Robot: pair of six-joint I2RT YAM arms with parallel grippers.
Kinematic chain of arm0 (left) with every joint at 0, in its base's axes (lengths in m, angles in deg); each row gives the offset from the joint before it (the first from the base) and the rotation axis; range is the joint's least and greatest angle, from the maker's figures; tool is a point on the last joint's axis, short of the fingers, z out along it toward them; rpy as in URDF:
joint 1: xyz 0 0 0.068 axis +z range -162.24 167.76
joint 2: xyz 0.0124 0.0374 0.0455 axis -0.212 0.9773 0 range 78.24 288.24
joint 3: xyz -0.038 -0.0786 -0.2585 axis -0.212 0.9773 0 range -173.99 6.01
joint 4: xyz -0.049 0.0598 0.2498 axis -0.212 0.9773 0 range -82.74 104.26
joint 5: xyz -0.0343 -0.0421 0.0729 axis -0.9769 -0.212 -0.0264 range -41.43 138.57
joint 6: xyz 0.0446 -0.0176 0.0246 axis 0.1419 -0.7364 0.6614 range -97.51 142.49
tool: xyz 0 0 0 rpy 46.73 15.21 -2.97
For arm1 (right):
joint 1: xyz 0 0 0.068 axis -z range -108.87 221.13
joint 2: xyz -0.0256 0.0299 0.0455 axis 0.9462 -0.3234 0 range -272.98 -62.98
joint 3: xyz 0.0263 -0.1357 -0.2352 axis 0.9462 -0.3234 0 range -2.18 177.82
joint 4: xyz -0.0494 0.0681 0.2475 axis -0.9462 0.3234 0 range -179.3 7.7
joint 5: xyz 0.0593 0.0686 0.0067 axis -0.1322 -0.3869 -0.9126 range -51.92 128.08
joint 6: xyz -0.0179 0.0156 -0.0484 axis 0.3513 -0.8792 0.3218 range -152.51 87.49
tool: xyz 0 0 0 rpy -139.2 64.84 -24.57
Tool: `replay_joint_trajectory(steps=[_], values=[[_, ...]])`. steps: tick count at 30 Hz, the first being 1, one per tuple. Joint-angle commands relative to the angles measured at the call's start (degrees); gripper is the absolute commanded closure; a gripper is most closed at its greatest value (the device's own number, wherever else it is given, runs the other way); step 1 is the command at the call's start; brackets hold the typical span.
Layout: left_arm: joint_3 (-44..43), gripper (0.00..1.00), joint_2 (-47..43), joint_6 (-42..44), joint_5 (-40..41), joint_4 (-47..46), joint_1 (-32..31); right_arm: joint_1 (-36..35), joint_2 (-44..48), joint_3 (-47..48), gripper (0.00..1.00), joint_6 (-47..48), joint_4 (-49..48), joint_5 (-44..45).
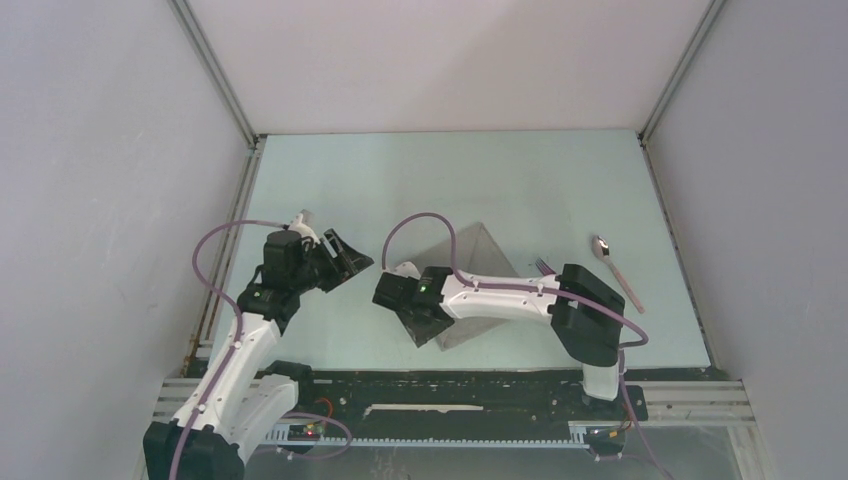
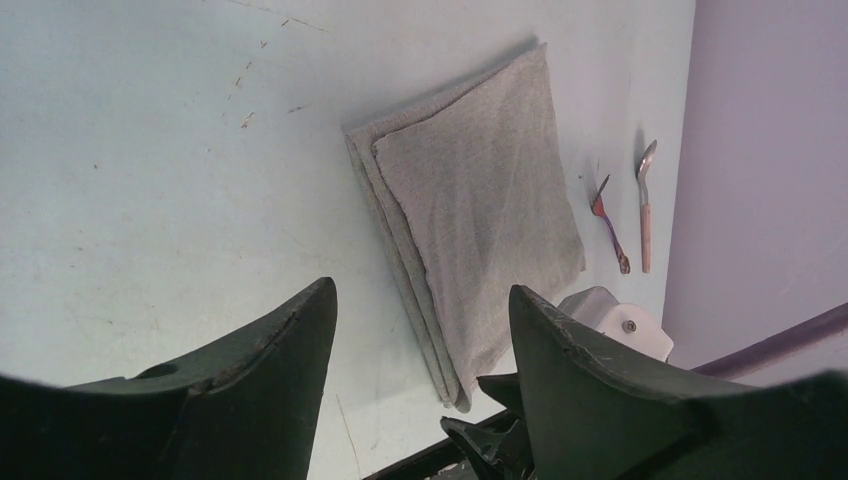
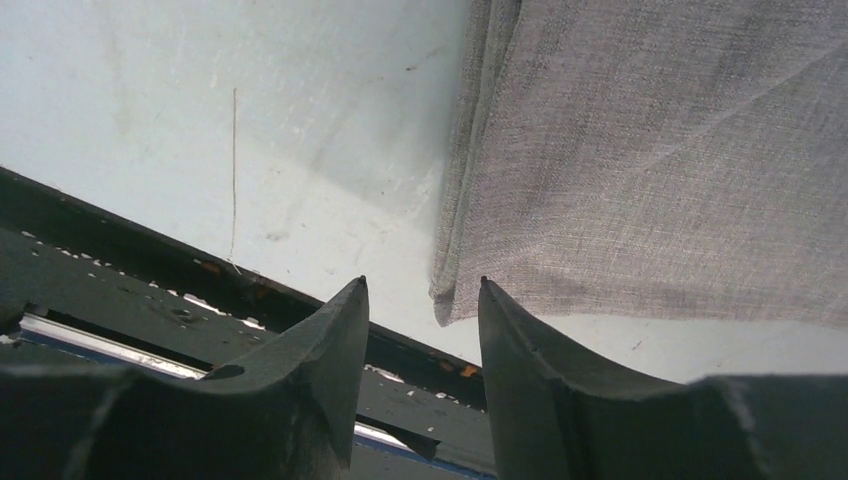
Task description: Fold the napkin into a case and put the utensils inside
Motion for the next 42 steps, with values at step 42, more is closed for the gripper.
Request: replay_joint_trajectory(steps=[42], values=[[1.84,0.30,1.91,1.24,-2.95,-3.13,1.84,5.18,-5.11,-13.68,0.66,5.03,-12.53,0.51]])
